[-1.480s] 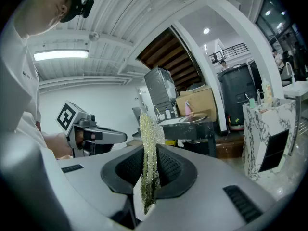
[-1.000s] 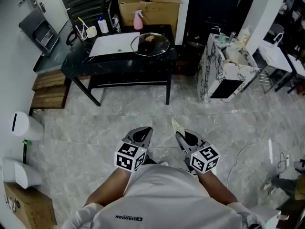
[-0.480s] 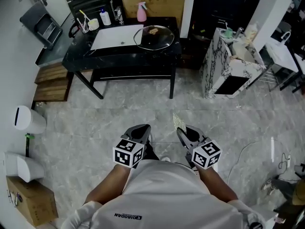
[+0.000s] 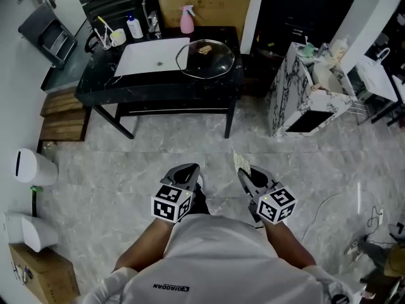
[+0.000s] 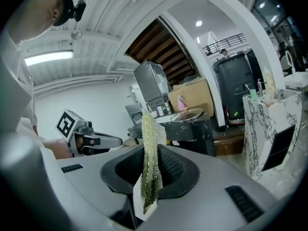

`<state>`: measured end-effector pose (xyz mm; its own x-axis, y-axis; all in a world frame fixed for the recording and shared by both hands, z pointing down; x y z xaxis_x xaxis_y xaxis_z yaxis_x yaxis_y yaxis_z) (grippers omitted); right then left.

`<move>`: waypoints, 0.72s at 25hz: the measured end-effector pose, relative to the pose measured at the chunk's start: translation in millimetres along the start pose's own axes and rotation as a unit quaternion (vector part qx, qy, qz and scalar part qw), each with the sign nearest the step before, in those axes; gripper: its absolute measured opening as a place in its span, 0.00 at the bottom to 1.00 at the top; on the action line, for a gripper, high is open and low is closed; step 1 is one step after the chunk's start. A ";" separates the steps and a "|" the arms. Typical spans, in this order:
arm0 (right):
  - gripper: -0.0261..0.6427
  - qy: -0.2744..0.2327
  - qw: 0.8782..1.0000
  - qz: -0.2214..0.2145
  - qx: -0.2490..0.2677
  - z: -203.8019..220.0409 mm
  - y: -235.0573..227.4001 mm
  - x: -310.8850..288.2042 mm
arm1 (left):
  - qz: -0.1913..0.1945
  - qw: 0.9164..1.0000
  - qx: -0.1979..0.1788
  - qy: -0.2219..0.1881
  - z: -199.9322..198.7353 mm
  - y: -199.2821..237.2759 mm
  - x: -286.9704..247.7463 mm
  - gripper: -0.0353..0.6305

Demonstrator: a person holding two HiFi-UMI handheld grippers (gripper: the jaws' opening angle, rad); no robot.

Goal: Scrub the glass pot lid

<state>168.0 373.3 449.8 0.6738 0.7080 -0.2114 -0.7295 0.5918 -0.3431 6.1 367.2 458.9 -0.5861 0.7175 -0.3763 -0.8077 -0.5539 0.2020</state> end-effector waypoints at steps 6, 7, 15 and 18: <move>0.16 0.003 1.000 0.007 0.021 -45.2 -26.5 -73.7 | 0.010 1.000 -0.019 -0.010 -53.1 65.5 -49.2 0.08; 0.16 0.001 1.000 0.010 0.026 -53.3 -30.9 -85.6 | 0.011 1.000 -0.023 -0.012 -62.0 77.3 -56.9 0.08; 0.16 -0.007 0.999 0.041 0.030 -96.3 -63.7 -178.3 | 0.034 0.998 -0.042 -0.020 -121.4 166.5 -114.5 0.08; 0.16 -0.009 0.998 0.048 0.035 -109.3 -74.0 -208.3 | 0.048 0.997 -0.051 -0.020 -136.6 191.9 -135.5 0.08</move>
<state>94.5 139.9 419.2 0.5981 0.7698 -0.2227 -0.7978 0.5457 -0.2563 -60.8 106.0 425.2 -0.6640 0.6745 -0.3226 -0.7384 -0.6593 0.1414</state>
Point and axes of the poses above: the fingertips, and each gripper's own axes: x backward along the fingers, y to its left, z out of its underside, the point moved 2 cm from there along x, backward along the fingers, and after that the axes turned 6 degrees about -y, right-handed, at the moved point
